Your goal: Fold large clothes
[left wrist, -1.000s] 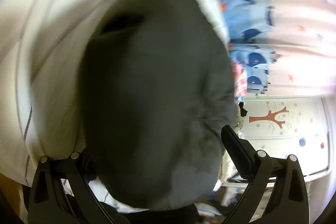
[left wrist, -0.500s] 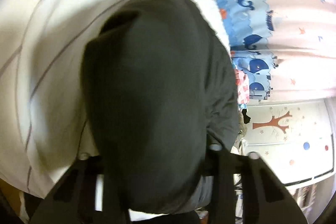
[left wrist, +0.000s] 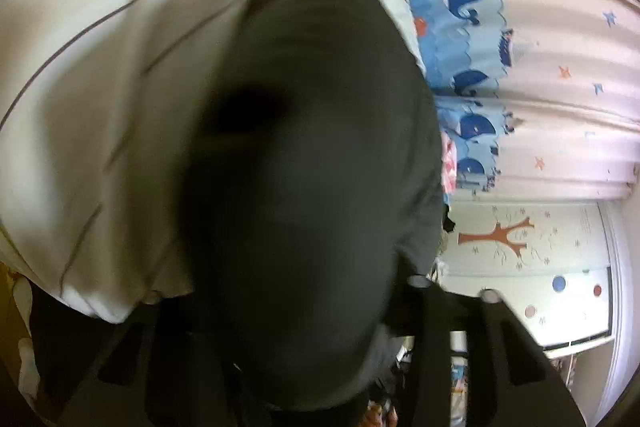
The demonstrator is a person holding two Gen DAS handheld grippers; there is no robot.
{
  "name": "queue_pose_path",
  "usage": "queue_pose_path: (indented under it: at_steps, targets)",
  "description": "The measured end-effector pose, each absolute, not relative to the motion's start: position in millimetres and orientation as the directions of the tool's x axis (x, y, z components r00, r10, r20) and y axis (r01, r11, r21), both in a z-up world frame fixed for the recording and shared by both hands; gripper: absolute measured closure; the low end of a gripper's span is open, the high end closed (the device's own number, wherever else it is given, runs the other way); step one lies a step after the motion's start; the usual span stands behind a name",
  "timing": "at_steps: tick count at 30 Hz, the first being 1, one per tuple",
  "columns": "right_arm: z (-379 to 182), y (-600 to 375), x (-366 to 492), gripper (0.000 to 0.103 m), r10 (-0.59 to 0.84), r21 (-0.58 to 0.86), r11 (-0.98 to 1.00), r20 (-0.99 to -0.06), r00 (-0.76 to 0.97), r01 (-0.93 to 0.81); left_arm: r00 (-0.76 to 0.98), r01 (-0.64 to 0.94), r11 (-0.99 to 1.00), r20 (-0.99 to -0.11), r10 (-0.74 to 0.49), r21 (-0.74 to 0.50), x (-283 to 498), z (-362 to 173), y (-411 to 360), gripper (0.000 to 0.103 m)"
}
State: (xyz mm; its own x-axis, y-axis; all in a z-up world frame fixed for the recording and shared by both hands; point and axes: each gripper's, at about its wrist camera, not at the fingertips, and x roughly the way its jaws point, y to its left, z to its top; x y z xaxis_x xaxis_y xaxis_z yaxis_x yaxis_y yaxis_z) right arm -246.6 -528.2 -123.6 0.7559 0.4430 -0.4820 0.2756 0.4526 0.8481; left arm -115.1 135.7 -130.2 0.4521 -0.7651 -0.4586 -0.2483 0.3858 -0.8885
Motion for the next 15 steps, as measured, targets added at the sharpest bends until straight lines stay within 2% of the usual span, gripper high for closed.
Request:
queue_pose_path:
  at_steps: [2, 3, 5, 6, 10, 13, 15]
  targets:
    - [-98, -530, -260, 0.064, 0.317, 0.784, 0.541, -0.527, 0.789, 0.306, 0.454, -0.271, 0.377, -0.462, -0.762, -0.886, -111, -130, 135, 0.046]
    - [-72, -526, -261, 0.064, 0.237, 0.725, 0.618, -0.541, 0.807, 0.305, 0.458, -0.28, 0.374, -0.465, -0.758, -0.884, -108, -130, 134, 0.038]
    - [-34, -508, -247, 0.052, 0.206, 0.666, 0.705, -0.521, 0.828, 0.243, 0.463, -0.303, 0.365, -0.47, -0.751, -0.88, -96, -129, 128, 0.03]
    - [-11, -488, -223, 0.042, 0.218, 0.615, 0.765, -0.526, 0.822, 0.19, 0.464, -0.304, 0.365, -0.471, -0.75, -0.88, -97, -129, 122, 0.027]
    - [26, -407, -119, 0.022, 0.265, 0.39, 0.921, -0.617, 0.741, -0.005, 0.469, -0.316, 0.369, -0.482, -0.74, -0.874, -90, -131, 120, 0.027]
    - [11, -354, -36, 0.021, 0.205, 0.215, 0.974, -0.704, 0.68, -0.071, 0.489, -0.297, 0.372, -0.475, -0.732, -0.879, -96, -130, 124, 0.028]
    - [-16, -326, 10, 0.019, 0.108, 0.096, 0.994, -0.762, 0.638, -0.055, 0.507, -0.259, 0.405, -0.48, -0.716, -0.877, -98, -123, 119, 0.039]
